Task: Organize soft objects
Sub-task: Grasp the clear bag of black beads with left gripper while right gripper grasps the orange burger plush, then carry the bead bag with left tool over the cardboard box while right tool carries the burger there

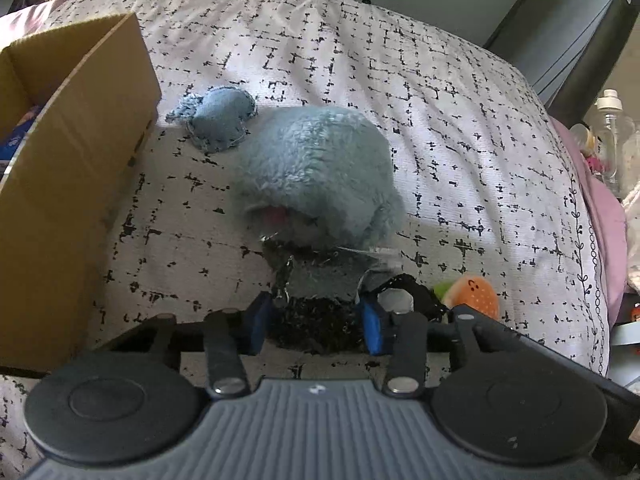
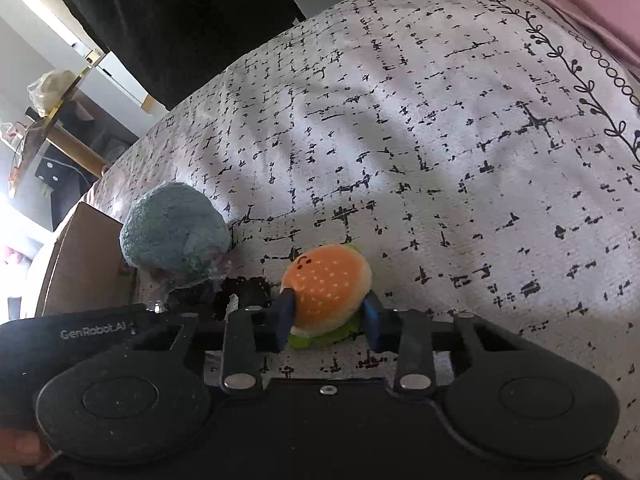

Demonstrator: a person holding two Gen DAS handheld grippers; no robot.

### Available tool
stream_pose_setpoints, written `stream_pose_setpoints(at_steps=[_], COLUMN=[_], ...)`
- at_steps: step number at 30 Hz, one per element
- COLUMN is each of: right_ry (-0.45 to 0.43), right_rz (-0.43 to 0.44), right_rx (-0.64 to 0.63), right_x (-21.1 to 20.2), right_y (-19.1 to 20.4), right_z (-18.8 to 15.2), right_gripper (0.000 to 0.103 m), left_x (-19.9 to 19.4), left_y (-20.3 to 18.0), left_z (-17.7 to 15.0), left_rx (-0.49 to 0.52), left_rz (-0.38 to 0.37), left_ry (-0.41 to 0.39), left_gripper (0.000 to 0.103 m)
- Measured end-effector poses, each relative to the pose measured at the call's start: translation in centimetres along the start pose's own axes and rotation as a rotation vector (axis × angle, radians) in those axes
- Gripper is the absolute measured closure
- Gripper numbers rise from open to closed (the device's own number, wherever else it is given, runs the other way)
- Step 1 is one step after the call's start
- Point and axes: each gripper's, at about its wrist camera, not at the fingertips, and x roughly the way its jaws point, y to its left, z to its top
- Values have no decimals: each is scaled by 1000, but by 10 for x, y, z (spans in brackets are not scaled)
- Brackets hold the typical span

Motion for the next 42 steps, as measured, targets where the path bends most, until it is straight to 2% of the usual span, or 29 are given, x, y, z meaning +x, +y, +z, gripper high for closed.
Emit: stream_pose_setpoints(at_steps=[12,30,42], right_ry=[-6,-22,-26], right_rz=[-7,-13,-16], right_rx=[9,-52,-95], right_x=[-32,-83,-97], right_y=[17,99,142], right_z=[-10,-12,-13], right_gripper=[73,73,73], left_x=[-44,-123,-152], left_y=[7,35,68], left_z=[-7,-9,-1], left_rx=[24,44,43], left_rz=[-20,-4,7], left_ry=[-43,-64,-77], left_gripper=[59,59,59])
